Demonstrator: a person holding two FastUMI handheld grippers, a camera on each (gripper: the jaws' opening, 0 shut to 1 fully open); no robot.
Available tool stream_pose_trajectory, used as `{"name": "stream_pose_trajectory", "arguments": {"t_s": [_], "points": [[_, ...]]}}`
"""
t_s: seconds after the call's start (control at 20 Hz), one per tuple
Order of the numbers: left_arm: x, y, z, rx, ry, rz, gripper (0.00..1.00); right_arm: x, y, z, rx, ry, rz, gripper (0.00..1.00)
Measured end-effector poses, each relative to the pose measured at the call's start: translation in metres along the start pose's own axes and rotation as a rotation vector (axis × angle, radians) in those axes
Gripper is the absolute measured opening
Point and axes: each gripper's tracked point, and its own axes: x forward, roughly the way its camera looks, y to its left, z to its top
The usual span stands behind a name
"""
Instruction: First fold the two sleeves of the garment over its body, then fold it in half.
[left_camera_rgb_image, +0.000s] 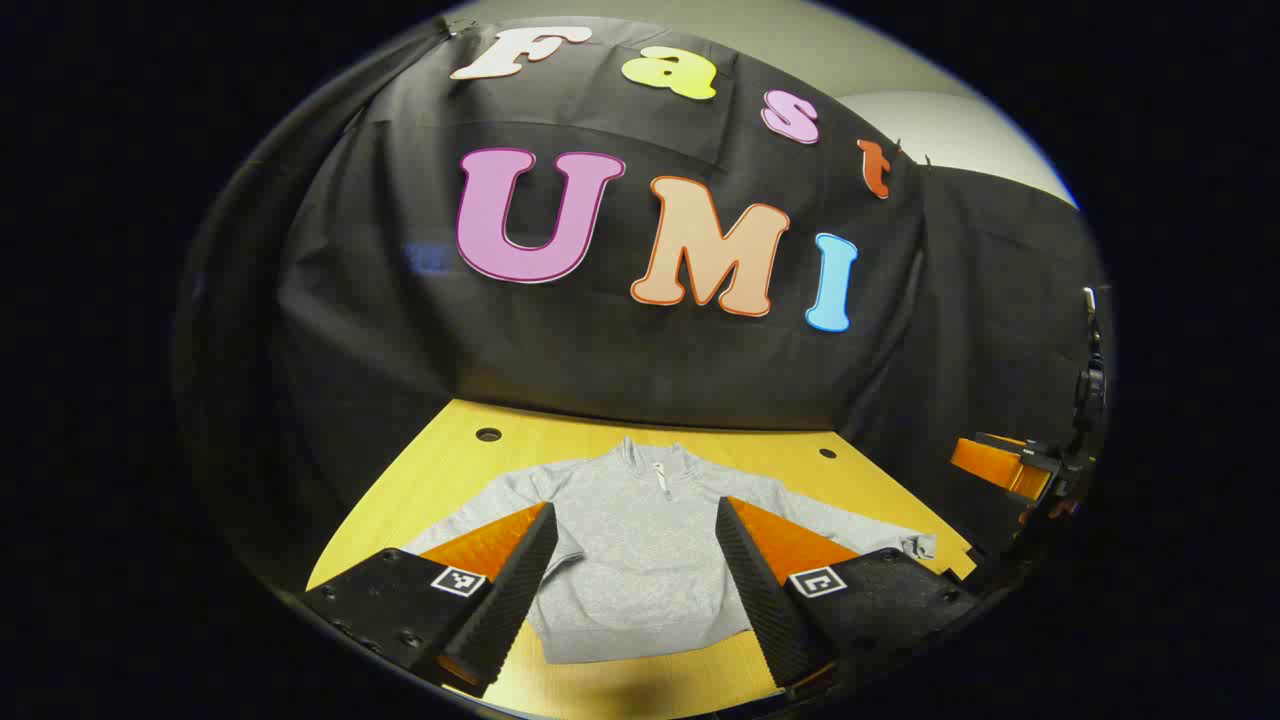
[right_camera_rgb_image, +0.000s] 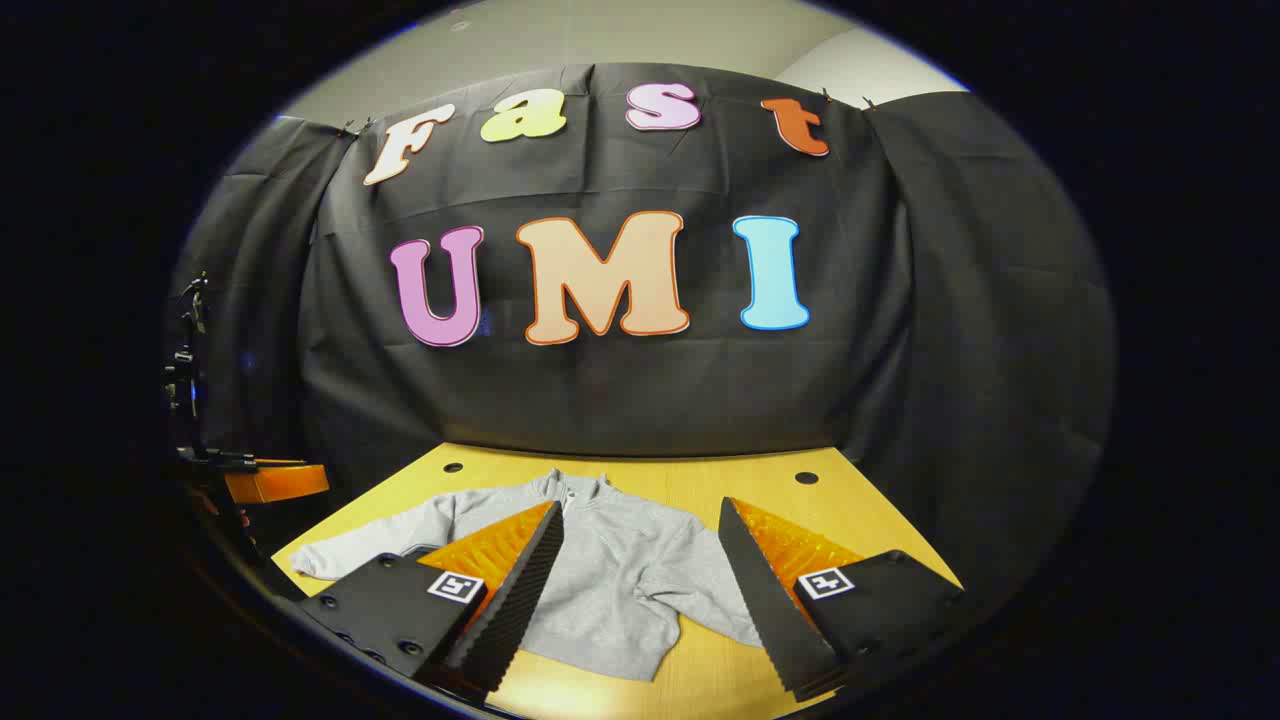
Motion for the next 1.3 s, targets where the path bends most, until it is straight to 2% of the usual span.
{"name": "stream_pose_trajectory", "arguments": {"t_s": [0.25, 0.5, 0.75, 1.3], "points": [[-0.001, 0.006, -0.002, -0.063, 0.002, 0.030, 0.94, -0.001, -0.026, -0.010, 0.032, 0.035, -0.031, 0.98], [-0.001, 0.012, -0.005, -0.075, 0.002, 0.062, 0.94, -0.003, -0.056, -0.018, 0.031, 0.057, -0.085, 0.97], [0.004, 0.009, -0.006, -0.062, 0.012, 0.061, 0.94, -0.002, -0.083, -0.028, 0.011, 0.075, -0.129, 0.97], [0.014, 0.002, -0.012, -0.021, 0.038, 0.051, 0.94, 0.001, -0.199, -0.130, 0.006, 0.347, -0.257, 0.96]]}}
